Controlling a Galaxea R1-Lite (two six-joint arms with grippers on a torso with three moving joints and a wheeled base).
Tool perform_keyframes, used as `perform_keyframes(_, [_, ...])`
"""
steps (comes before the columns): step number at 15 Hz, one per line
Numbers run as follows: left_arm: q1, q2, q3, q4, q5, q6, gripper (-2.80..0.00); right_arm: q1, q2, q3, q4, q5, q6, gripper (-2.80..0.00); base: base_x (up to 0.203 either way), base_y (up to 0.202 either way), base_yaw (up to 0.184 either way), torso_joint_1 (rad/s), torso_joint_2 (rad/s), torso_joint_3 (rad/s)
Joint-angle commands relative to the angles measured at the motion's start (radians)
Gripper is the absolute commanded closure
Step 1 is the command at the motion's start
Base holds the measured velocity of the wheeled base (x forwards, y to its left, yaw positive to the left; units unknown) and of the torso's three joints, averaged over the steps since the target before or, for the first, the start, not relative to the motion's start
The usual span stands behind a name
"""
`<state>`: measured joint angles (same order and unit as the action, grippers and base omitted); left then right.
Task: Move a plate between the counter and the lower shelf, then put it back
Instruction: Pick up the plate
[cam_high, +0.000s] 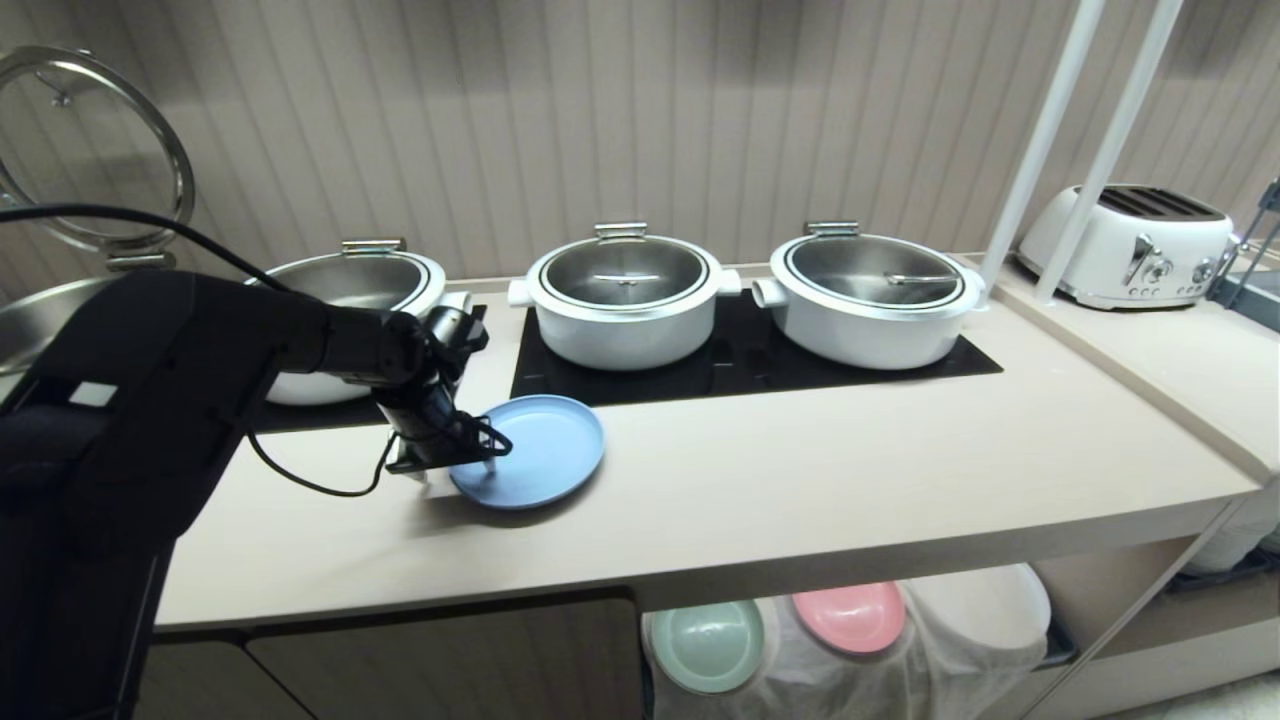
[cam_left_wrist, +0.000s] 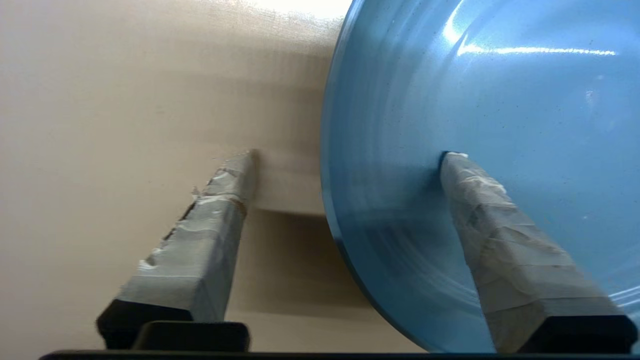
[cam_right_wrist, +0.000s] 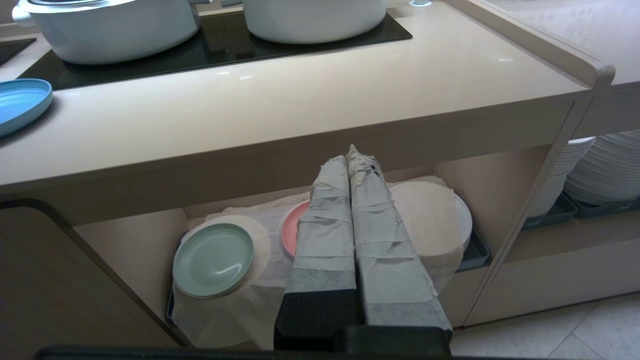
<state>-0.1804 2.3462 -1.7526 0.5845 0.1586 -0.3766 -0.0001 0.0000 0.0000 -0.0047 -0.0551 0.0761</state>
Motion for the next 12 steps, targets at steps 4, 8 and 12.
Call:
perform_keyframes(4, [-0.004,0.004,-0.001,0.005,0.016,-0.008,0.00,0.000,0.000,0.000,0.000,-0.002,0.001,0.00,0.000,0.000,0.000,0.000,0.00,0.000])
perform_keyframes(8, [-0.013,0.002,-0.001,0.005,0.016,-0.018,0.00,-0.001,0.000,0.000,0.000,-0.001,0.001,0.00,0.000,0.000,0.000,0.000,0.00,0.000])
perform_keyframes(12, [-0.016,-0.003,0.001,0.005,0.018,-0.020,0.00,0.000,0.000,0.000,-0.001,-0.001,0.001,0.00,0.000,0.000,0.000,0.000,0.00,0.000])
